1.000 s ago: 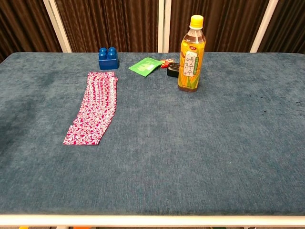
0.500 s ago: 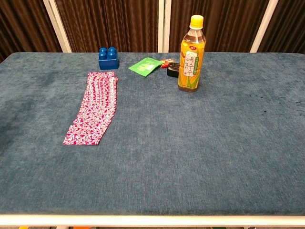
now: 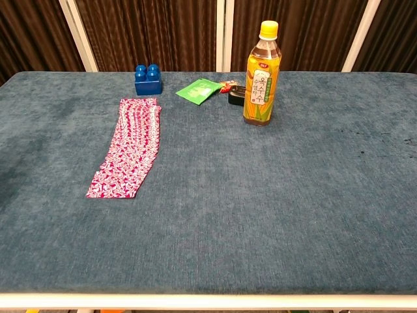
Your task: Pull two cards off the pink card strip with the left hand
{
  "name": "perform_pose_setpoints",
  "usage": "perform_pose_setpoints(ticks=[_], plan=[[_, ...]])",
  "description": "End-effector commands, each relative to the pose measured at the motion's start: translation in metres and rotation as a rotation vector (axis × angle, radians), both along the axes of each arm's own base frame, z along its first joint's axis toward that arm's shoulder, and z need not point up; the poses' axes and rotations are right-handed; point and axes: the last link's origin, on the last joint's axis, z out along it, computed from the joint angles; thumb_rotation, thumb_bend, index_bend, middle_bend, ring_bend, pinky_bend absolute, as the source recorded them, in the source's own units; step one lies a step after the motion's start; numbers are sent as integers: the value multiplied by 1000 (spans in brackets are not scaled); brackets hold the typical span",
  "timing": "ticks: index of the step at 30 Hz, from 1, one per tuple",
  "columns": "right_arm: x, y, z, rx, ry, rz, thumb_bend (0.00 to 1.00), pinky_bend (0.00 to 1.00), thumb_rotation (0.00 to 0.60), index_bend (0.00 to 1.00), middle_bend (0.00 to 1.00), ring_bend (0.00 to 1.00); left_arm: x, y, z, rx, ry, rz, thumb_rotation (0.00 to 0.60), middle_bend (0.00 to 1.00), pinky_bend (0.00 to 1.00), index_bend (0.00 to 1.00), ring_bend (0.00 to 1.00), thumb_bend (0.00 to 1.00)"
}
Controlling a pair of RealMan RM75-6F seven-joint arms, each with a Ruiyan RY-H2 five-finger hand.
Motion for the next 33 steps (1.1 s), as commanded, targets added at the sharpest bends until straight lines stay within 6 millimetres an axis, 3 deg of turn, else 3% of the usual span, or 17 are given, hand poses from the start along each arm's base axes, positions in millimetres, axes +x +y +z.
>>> perform_pose_setpoints(ticks=[1,2,3,5,7,17,23,33], plan=[[1,-1,1,-3,-2,3,173,0,600,0,0,0,0,0,-1,-2,26,8,600,251,459,104,350,266],[1,-1,1,-4,-3,5,173,0,600,0,0,0,0,-1,-4,-14,24,21,600,423,666,100,535,287],[2,-1,1,-4,-4,6,173,0,600,0,0,0,-1,-2,-6,-29,23,34,600,566,801,95,663,311],[3,-3,2,-5,-4,8,172,0,600,0,0,0,-1,-5,-10,-64,33,48,600,758,921,91,803,359],[4,-4,2,-7,-5,12,173,0,600,0,0,0,0,-9,-15,-97,34,47,600,851,962,91,868,406],[10,-10,6,-13,3,15,173,0,600,0,0,0,18,-23,-56,-343,40,-56,600,870,987,92,899,571],[13,-12,10,-26,6,13,174,0,600,0,0,0,36,-22,-82,-494,114,-106,600,866,977,92,898,583],[12,-16,10,-23,10,-4,174,0,600,0,0,0,69,-4,-108,-513,158,-179,600,866,974,93,897,588]])
